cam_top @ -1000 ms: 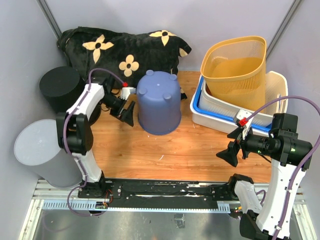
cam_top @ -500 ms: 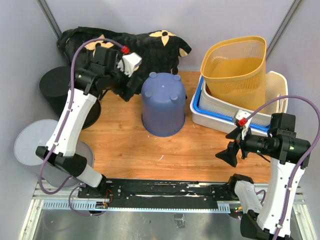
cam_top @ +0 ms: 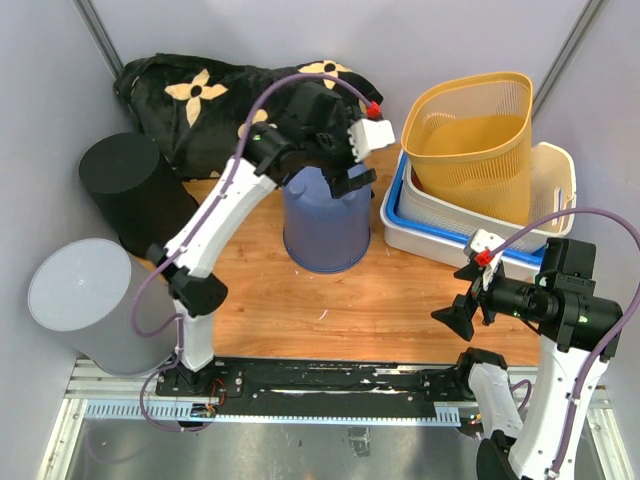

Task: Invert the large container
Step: Move the container to the center of the board.

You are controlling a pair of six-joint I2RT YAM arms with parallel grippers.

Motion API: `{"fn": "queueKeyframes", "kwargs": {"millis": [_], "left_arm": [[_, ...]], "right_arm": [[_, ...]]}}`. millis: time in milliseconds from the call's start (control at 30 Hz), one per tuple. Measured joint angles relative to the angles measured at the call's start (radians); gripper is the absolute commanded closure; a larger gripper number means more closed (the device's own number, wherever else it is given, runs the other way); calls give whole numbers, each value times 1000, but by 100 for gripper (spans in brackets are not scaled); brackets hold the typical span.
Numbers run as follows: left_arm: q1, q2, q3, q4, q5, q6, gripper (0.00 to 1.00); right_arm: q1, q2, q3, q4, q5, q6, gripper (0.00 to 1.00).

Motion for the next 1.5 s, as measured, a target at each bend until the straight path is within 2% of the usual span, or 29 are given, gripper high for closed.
{"fn": "queueKeyframes", "kwargs": {"millis": [167, 300, 433, 533, 700, 1067, 1267, 1500], "left_arm": [[0, 164, 16, -6, 69, 118, 2], [-1, 297, 117, -16, 134, 132, 1], [-4, 328, 144, -1, 155, 130, 1], [-6, 327, 124, 11, 153, 123, 8], [-9, 232, -79, 127, 104, 61, 16], [91, -82, -560, 343, -95, -7, 16], [205, -181, -696, 375, -147, 0, 16], [352, -142, -708, 416, -214, 46, 15]], "right_arm": [[0, -17, 0, -26, 6, -18, 0], [0, -19, 0, -40, 7, -32, 0], [0, -11, -4, -42, 7, -47, 0], [0, -11, -13, -41, 7, -51, 0], [0, -13, -23, -42, -20, -53, 0], [11, -5, -23, -50, -118, -80, 0], [11, -6, -37, -49, -144, -92, 0], [11, -22, -37, -50, -153, -95, 0]]}}
